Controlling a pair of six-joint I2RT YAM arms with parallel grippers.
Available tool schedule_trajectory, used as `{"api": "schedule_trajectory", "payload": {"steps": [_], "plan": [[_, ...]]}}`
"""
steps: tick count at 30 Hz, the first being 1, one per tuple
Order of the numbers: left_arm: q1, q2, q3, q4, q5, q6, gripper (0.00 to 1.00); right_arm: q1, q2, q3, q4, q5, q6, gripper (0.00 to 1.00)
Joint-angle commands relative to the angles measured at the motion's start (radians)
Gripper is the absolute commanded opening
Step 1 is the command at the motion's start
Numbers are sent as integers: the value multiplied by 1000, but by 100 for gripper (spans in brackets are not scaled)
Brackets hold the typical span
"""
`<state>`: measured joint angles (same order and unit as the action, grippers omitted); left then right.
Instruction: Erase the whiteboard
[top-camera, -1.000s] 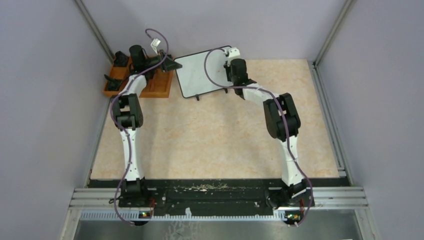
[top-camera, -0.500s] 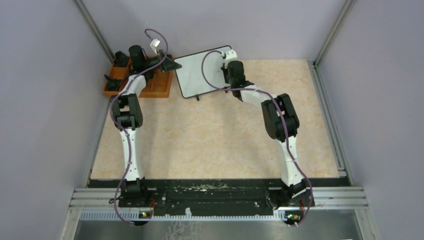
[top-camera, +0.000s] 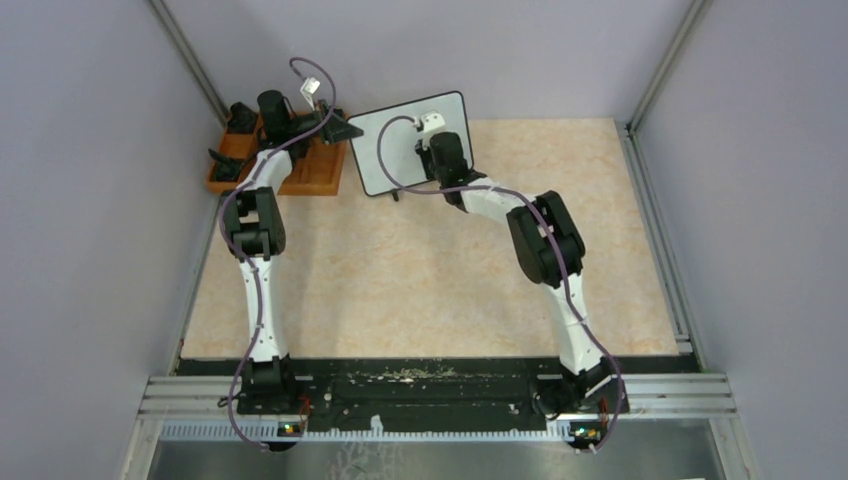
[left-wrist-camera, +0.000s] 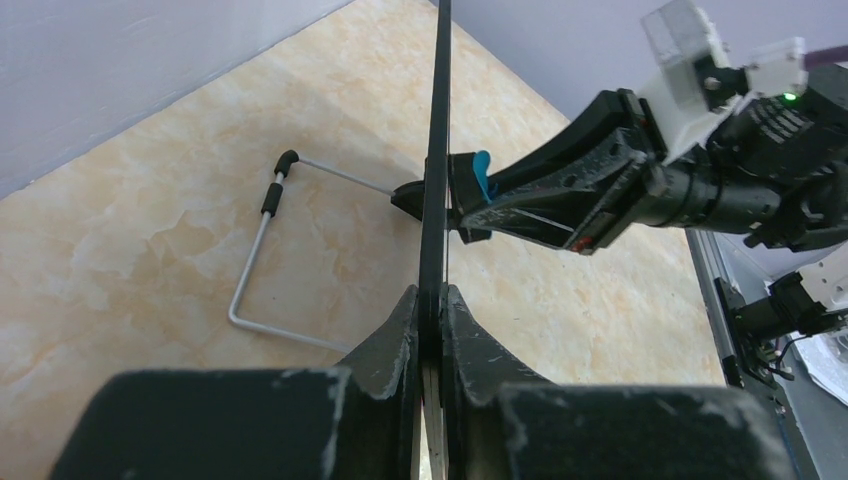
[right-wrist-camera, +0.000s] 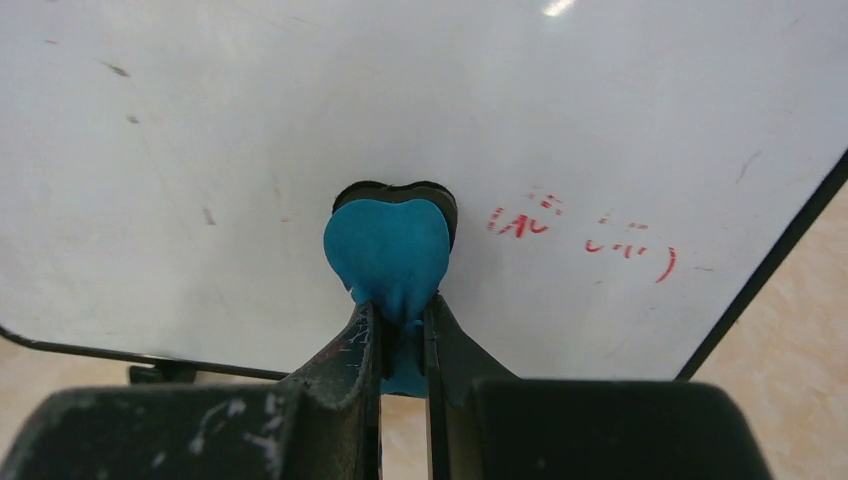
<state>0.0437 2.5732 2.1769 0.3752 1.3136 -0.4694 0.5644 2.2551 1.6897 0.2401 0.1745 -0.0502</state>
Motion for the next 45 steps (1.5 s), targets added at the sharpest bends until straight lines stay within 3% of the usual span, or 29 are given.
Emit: {"api": "schedule_trajectory", "payload": {"steps": [1,15,24,45], "plan": [[-2,-21,-26,-18,21,55,0,-58,11,37,20,13,15,0],[1,-21,-26,-26,21,63,0,-180,-63,-59,51,50,6,0],[2,-25,-30,-41,22,74,0,-195,-69,-38,47,34,1,0],[1,-42,-54,-52,27,93,0,-44,-11,110,-1,-17,-17,0]]}}
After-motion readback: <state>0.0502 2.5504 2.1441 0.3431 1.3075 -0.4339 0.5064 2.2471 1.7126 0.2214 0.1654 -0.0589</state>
